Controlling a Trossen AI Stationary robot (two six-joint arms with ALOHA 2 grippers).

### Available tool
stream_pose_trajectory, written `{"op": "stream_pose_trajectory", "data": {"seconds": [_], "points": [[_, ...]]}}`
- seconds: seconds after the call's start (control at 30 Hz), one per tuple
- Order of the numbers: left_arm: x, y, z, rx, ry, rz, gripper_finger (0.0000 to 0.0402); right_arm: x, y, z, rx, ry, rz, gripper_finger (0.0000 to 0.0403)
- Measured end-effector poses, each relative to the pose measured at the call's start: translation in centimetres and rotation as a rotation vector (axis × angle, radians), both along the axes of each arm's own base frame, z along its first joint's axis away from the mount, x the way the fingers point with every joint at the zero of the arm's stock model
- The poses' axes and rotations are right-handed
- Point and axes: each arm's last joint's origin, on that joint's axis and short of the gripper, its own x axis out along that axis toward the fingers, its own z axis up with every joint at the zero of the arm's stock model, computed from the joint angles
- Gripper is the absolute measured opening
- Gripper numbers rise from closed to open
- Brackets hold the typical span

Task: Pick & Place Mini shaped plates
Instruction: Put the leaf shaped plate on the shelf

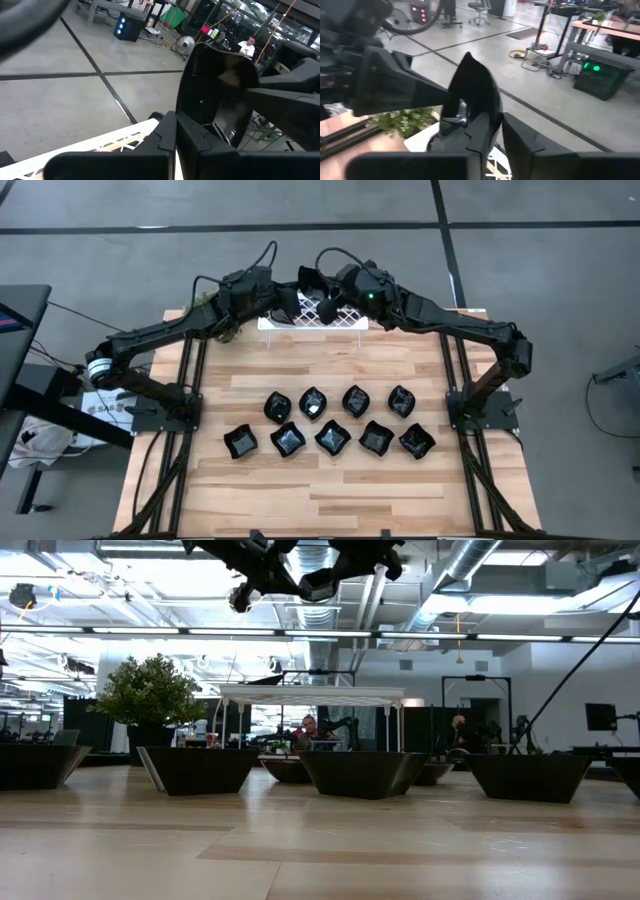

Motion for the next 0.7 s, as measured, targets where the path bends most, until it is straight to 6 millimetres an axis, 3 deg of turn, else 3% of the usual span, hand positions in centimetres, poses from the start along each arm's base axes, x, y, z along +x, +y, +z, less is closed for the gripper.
{"op": "stream_pose_trajectory", "data": {"seconds": [0.13,0.7], "points": [[-0.01,0.00,0.02,0.000,-0.001,0.000,0.0003,-0.05,0.00,0.07,0.001,-0.004,0.001,0.0006],[0.10,-0.05,0.22,0.006,-0.024,-0.009,0.0018,0.05,0.23,0.03,0.005,-0.003,0.017,0.0002]]}}
